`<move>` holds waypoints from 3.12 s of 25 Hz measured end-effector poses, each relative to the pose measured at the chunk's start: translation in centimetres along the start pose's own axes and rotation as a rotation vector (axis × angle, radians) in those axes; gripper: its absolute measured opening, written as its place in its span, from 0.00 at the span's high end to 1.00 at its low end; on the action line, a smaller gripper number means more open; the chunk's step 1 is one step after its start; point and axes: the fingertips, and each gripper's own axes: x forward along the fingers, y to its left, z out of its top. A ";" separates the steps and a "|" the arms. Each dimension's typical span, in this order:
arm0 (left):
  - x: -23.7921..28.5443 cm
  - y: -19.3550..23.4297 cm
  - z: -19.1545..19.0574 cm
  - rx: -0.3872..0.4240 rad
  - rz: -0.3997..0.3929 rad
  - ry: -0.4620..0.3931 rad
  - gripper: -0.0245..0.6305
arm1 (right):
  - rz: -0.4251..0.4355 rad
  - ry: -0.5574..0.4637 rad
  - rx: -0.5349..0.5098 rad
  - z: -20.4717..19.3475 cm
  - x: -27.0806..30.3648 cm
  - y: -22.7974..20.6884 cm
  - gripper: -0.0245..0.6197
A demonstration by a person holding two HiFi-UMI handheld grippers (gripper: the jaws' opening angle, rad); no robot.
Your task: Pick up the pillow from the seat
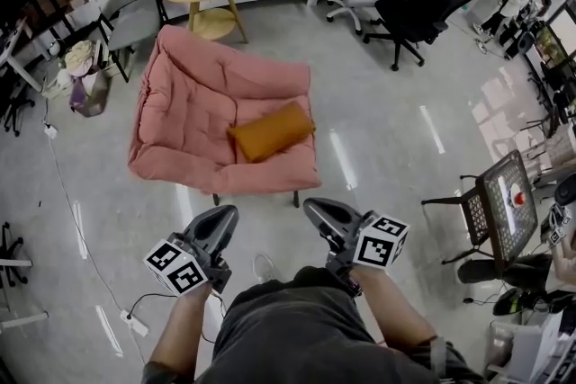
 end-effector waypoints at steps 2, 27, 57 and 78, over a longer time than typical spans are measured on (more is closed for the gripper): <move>0.4 1.2 0.2 -0.003 -0.003 0.001 0.95 | -0.005 0.011 -0.009 0.0 1.2 -0.6 0.95; 19.0 19.9 4.6 -0.086 0.129 0.116 0.95 | -0.030 0.141 0.004 11.0 16.0 -22.5 0.95; 27.5 55.4 -19.0 -0.373 0.464 0.420 0.37 | -0.192 0.541 0.026 -1.5 30.7 -62.4 0.51; 28.1 58.6 -28.2 -0.619 0.436 0.500 0.26 | -0.083 0.692 0.249 -10.0 30.9 -70.8 0.41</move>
